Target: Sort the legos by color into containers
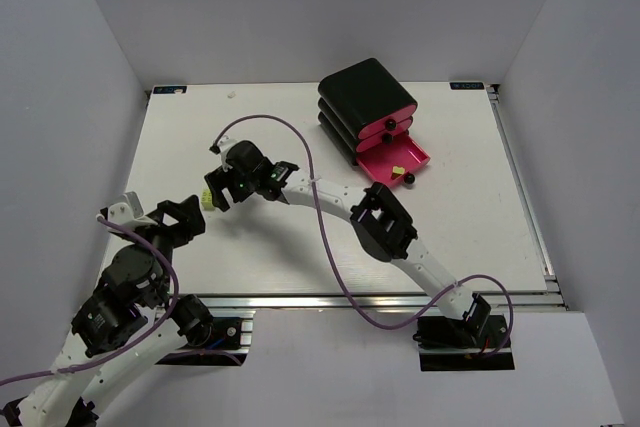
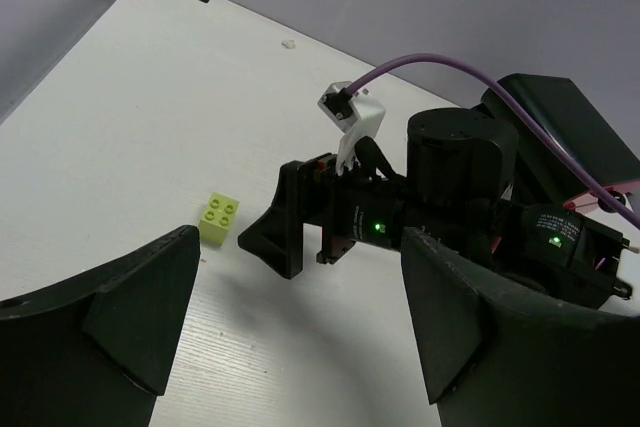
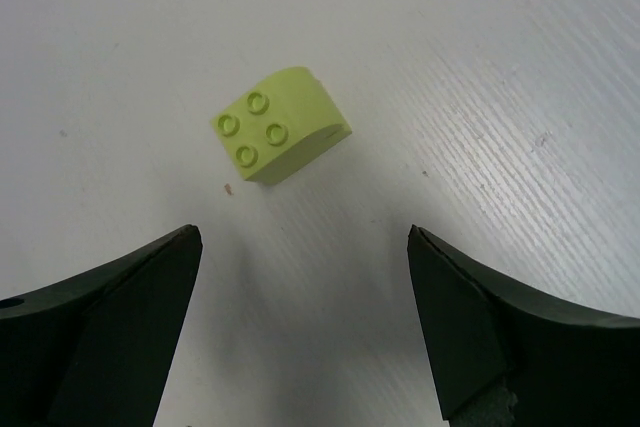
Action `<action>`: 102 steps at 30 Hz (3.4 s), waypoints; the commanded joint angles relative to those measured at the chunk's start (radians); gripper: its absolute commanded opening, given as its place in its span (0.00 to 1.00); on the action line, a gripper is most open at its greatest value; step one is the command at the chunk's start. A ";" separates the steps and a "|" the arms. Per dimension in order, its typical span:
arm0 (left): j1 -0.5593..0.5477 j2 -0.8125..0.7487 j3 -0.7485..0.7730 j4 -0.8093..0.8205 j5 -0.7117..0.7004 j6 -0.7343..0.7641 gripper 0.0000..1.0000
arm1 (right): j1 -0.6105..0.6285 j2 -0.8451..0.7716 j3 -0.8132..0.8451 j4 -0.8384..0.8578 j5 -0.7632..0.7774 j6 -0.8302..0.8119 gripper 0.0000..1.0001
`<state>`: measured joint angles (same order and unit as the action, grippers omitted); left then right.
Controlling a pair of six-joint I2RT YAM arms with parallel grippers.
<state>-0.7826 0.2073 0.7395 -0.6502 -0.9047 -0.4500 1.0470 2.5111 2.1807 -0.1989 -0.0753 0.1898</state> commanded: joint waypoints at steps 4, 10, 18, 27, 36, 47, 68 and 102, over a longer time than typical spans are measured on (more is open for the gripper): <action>0.003 0.001 -0.002 0.001 0.009 0.007 0.92 | -0.002 0.000 0.082 0.021 0.042 0.298 0.89; 0.003 -0.002 0.000 -0.002 0.003 0.004 0.91 | 0.025 0.054 0.145 0.021 0.107 0.404 0.89; 0.003 -0.002 -0.002 0.001 0.007 0.008 0.92 | 0.047 0.121 0.227 0.010 0.316 0.389 0.89; 0.003 0.007 -0.005 0.009 0.013 0.014 0.92 | 0.067 0.170 0.267 0.062 0.342 0.373 0.89; 0.003 0.012 -0.005 0.004 0.013 0.011 0.92 | 0.093 0.212 0.304 0.087 0.391 0.373 0.89; 0.003 0.021 -0.002 0.001 0.013 0.008 0.92 | 0.107 0.244 0.315 0.118 0.485 0.336 0.87; 0.003 0.014 -0.003 0.004 0.016 0.010 0.92 | 0.079 0.192 0.182 0.081 0.485 0.300 0.58; -0.007 0.053 -0.051 0.148 0.301 0.059 0.91 | -0.211 -0.662 -0.943 0.340 -0.504 -0.216 0.12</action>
<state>-0.7837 0.2157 0.7017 -0.5674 -0.7456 -0.4034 0.8867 1.9606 1.2366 0.1638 -0.3012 0.0311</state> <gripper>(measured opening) 0.913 0.441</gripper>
